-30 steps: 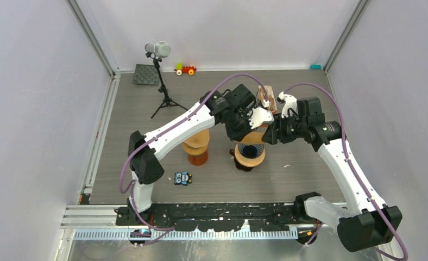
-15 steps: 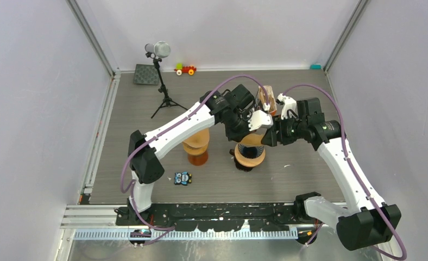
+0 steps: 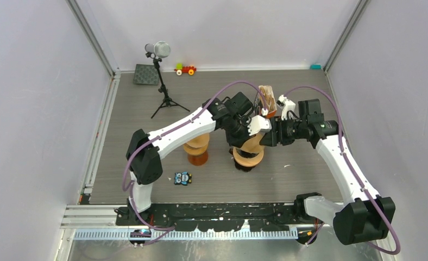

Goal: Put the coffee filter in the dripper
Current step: Place the coffee filter in the coffee dripper.

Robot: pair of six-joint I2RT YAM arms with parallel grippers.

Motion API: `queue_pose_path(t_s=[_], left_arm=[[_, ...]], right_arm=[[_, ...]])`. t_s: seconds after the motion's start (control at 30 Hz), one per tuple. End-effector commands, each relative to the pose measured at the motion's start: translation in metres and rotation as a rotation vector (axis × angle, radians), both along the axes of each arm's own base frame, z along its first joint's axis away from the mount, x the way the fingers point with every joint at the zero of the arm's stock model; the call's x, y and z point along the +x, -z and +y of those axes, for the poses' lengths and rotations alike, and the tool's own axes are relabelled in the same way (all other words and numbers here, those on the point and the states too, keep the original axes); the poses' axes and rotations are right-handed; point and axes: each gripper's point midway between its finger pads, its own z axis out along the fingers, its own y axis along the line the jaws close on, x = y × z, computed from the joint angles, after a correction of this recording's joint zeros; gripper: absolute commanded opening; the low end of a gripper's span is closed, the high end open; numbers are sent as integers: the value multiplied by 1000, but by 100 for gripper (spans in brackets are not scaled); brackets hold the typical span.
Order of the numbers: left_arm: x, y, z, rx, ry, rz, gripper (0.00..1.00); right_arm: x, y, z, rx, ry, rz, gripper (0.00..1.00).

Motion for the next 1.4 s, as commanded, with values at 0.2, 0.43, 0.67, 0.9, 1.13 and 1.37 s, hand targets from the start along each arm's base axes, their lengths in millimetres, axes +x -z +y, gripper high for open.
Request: queue_pose_path(t_s=[0.2,0.43,0.67,0.9,1.13,1.37], left_arm=[[2,-31,-7,-125,13,-55,0],[6,-37,-8,-153,0,-83,0],[6,-41,-9,-173,-5,-99,3],[7,-40,-8,-167,-17,-100,16],[14,-39,-4,-137,-104,-98,36],[20,-38,6,-101,-209,-98,53]], right_arm=[[9,-9,7,66,-43,-39,61],[8,-7,4,72,-25,-18,61],[9,0,5,81,-34,21,61],[11,9,7,85,-29,56,59],[11,12,8,90,-30,69,57],[8,6,8,94,-34,35,56]])
